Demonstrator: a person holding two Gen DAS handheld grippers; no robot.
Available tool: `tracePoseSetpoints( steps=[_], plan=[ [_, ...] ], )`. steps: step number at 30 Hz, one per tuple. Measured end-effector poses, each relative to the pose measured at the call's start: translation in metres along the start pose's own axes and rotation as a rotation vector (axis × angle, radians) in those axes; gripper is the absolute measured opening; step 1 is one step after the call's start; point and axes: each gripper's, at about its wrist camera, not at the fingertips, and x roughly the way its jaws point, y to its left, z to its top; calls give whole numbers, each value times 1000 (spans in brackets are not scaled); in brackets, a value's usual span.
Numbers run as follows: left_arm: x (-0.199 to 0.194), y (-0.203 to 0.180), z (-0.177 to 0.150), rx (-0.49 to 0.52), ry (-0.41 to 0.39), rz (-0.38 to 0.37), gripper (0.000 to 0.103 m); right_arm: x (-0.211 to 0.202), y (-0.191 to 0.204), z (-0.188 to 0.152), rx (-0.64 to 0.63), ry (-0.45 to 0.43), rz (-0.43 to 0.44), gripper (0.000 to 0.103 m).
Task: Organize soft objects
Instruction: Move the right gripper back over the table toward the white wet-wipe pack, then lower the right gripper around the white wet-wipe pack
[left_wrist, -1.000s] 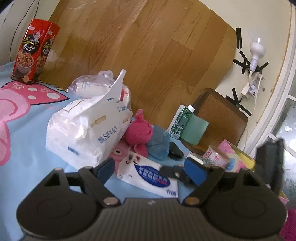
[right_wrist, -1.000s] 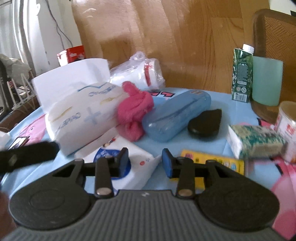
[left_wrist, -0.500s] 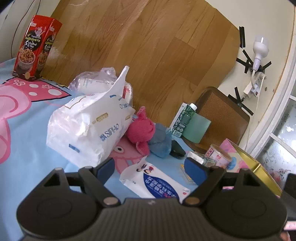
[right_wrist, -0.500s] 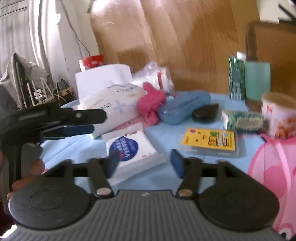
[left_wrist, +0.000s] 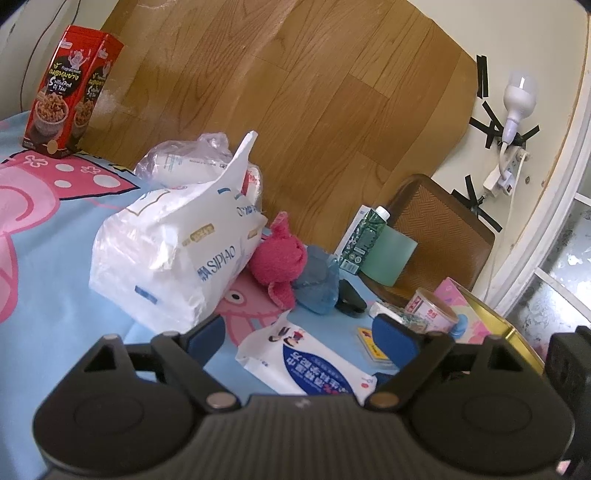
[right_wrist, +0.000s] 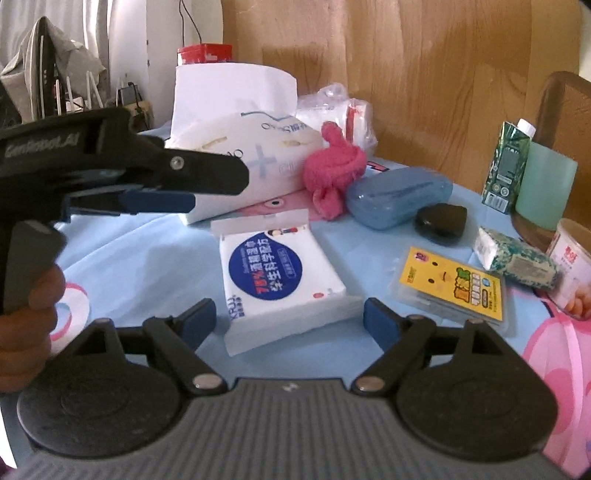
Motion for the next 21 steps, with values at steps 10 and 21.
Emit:
tracePoseSetpoints(
  steps=[10,21],
  plan=[
    [1,-1,0,4,8,-9,90,-23,5,-17,-52,-28,34,77],
    [8,-11,-4,61,61,-5,93,-87,-14,-65,-19,-42,27,82]
  ],
)
